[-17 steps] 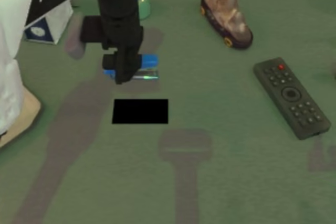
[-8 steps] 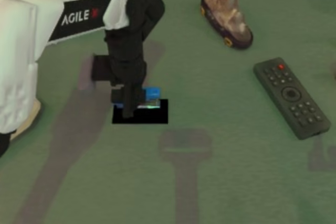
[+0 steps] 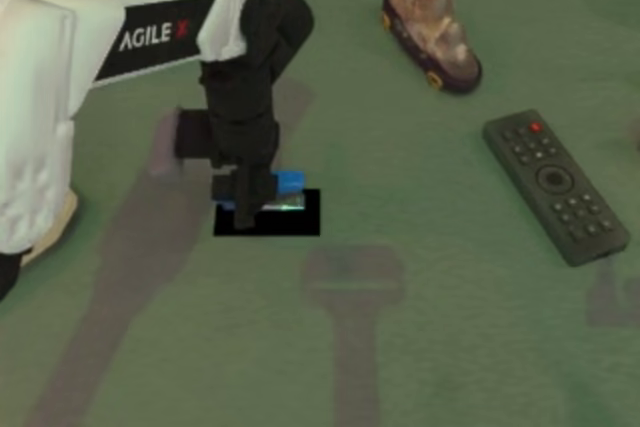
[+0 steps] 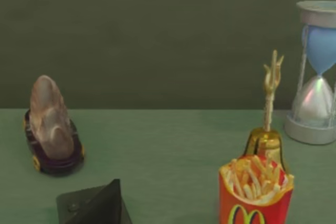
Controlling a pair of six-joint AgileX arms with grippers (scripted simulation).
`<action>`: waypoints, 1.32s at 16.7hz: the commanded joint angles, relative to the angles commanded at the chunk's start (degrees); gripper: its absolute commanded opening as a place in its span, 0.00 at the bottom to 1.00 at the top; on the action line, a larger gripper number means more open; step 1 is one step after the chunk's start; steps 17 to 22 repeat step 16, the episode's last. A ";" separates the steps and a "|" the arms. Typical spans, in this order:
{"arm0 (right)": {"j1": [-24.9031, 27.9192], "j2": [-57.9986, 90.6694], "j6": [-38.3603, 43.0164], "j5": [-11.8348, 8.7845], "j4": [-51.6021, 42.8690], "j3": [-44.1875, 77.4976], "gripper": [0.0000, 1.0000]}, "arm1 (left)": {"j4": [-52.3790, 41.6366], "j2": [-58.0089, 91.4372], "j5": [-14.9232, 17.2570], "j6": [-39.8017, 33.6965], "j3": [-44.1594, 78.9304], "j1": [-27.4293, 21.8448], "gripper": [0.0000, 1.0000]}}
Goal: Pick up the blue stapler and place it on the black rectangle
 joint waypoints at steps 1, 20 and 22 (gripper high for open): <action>0.00 0.00 0.00 0.00 0.00 0.00 1.00 | 0.00 0.00 0.00 0.00 0.00 0.00 0.30; 0.00 0.00 0.00 0.00 0.00 0.00 1.00 | 0.00 0.00 0.00 0.00 0.00 0.00 1.00; 0.00 0.00 0.00 0.00 0.00 0.00 1.00 | 0.00 0.00 0.00 0.00 0.00 0.00 1.00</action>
